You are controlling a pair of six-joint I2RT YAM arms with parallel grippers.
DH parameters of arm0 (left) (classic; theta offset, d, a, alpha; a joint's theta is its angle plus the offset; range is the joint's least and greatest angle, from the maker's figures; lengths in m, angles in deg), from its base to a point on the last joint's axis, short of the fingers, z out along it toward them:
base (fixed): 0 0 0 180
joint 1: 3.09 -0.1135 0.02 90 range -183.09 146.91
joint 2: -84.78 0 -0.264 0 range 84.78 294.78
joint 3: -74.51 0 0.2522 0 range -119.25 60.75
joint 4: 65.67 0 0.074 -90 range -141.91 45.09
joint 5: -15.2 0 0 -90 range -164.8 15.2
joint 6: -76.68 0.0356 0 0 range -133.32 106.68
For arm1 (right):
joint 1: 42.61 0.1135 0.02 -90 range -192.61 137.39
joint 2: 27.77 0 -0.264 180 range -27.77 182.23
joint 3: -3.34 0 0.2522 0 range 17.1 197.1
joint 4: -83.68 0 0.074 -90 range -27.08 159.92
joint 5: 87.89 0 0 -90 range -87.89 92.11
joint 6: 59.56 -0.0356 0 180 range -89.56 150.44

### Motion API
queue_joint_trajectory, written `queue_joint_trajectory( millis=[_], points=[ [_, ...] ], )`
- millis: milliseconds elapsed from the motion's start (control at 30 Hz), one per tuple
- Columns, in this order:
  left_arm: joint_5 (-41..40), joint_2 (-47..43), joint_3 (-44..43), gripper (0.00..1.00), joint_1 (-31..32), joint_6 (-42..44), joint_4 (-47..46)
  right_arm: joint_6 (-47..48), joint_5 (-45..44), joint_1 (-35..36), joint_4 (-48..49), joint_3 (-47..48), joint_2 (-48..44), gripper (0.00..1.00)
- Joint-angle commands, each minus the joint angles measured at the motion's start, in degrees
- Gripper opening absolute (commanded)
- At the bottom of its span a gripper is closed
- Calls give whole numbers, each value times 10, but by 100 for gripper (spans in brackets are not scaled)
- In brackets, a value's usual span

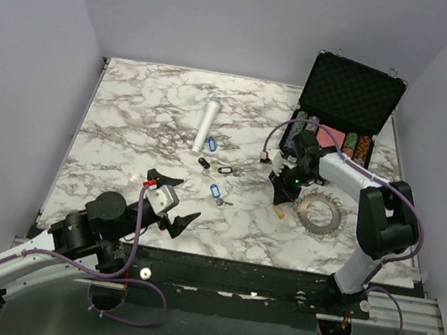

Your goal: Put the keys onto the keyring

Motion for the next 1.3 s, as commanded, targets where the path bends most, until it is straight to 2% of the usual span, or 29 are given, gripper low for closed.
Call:
queue_joint_trajectory(
  millis=[0, 467, 833, 933, 1267],
  points=[
    [7, -5, -10, 99, -5, 8, 10, -10, 6, 14, 7, 20, 18, 0],
    [11, -2, -8, 99, -8, 9, 8, -17, -2, 33, 13, 23, 41, 3],
    [14, -3, -8, 99, -10, 10, 10, -18, 4, 36, 8, 26, 34, 17],
    [17, -3, -10, 99, -10, 10, 9, -18, 9, 35, 3, 31, 32, 26],
    [20, -4, -10, 99, -11, 10, 8, -23, 6, 36, -5, 41, 10, 34]
  ],
)
